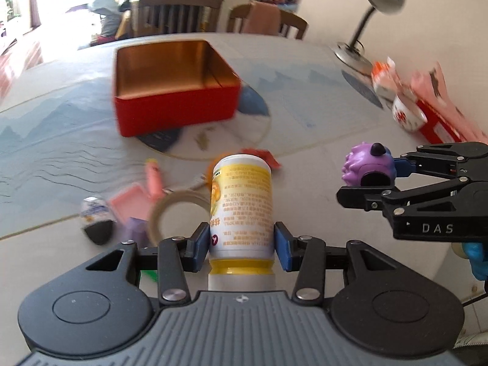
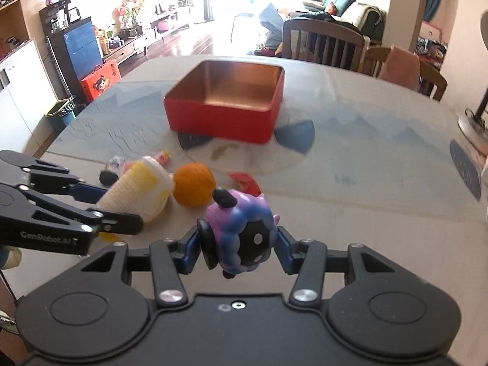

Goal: Organize rigid objects
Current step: 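Carry the pill bottle and plush toy over the red tin with both grippers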

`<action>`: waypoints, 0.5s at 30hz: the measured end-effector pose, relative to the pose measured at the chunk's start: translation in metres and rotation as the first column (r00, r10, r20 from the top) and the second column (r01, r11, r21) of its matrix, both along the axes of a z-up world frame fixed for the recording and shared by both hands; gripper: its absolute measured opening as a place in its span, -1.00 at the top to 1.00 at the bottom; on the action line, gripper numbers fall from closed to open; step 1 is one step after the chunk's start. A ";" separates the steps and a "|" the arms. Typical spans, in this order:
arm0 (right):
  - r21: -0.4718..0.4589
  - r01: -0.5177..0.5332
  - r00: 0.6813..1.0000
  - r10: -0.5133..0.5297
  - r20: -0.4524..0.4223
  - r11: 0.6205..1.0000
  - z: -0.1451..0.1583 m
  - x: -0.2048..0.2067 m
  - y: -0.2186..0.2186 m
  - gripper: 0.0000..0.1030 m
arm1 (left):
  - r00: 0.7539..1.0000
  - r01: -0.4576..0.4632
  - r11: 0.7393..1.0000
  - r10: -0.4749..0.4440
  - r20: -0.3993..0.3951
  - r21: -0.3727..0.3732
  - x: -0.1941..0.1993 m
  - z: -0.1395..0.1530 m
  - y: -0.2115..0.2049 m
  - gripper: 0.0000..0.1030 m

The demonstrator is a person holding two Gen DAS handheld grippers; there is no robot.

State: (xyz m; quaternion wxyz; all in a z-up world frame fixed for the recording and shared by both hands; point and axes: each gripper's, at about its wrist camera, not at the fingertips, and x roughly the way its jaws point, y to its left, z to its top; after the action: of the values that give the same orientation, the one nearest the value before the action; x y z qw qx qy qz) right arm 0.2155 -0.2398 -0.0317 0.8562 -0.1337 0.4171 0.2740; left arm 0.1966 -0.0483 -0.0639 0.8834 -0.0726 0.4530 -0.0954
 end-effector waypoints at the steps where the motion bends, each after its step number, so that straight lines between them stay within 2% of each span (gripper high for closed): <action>1: -0.002 -0.004 1.000 0.004 0.009 1.000 0.004 0.004 0.003 0.04 | 1.000 -0.011 1.000 0.011 0.007 0.000 0.001 0.005 0.006 0.15; 8: -0.015 -0.046 0.995 0.048 0.088 0.999 0.031 0.039 0.027 0.04 | 0.994 -0.083 0.995 0.078 0.075 0.062 0.024 0.038 0.041 0.15; 15: -0.025 -0.063 0.990 0.066 0.128 0.998 0.044 0.086 0.050 0.04 | 0.985 -0.144 0.984 0.132 0.114 0.107 0.072 0.058 0.065 0.15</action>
State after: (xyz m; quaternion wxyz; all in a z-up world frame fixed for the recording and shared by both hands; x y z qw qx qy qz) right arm 0.3011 -0.1896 0.0123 0.8706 -0.1736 0.3593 0.2879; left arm 0.2685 0.0169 -0.0060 0.9136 -0.0476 0.4037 -0.0115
